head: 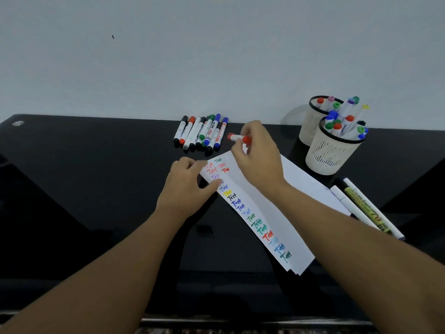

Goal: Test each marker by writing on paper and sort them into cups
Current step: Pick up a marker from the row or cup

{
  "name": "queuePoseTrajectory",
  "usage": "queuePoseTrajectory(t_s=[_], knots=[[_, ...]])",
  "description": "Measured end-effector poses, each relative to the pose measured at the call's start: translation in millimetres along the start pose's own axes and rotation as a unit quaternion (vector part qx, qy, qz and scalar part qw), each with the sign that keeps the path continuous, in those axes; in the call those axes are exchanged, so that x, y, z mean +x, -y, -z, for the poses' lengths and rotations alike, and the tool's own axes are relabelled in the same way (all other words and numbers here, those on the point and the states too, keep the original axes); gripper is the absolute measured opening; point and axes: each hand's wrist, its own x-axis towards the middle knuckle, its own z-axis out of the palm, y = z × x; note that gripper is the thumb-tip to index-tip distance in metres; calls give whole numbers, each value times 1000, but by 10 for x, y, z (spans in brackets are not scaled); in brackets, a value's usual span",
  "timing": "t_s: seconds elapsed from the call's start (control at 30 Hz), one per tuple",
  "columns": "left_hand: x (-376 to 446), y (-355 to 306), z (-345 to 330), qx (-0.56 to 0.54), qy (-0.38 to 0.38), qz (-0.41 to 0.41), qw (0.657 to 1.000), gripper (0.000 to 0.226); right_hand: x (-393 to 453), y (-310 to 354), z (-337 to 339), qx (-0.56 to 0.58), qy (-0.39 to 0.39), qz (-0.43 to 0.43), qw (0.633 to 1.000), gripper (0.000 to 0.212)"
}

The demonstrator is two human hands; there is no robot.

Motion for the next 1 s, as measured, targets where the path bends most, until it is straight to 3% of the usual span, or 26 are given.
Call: queuePoseTrajectory(t_s=[0.1,0.17,0.33,0.4,0.47,0.53,0.6,0.73,1.0], knots=[[-6,-53,33,-4,-7,-12,1000,77,-220,131,179,148,-50,-59,986,13],[-20,-87,52,-5,-13,-34,999,76,-327,163,259,199,-38,-80,976,11],[-54,-89,71,18,-20,-90,996,43,-444,115,314,227,60,-129,963,9],[-51,-91,67,25,-18,-91,995,29,-436,51,288,168,98,-119,974,14],[-50,-83,54,31,-14,-99,994,26,-420,-37,258,11,119,-60,991,23],[-47,-67,41,34,-10,-109,993,26,-397,-86,248,-155,132,21,979,37],[-44,-58,34,34,-7,-110,993,26,-354,-68,245,-240,182,89,949,46],[-69,-74,44,10,-4,-102,995,28,-263,7,175,-269,242,173,916,38],[-94,-60,49,-2,-3,-91,996,26,-222,-19,146,-235,279,178,914,39]])
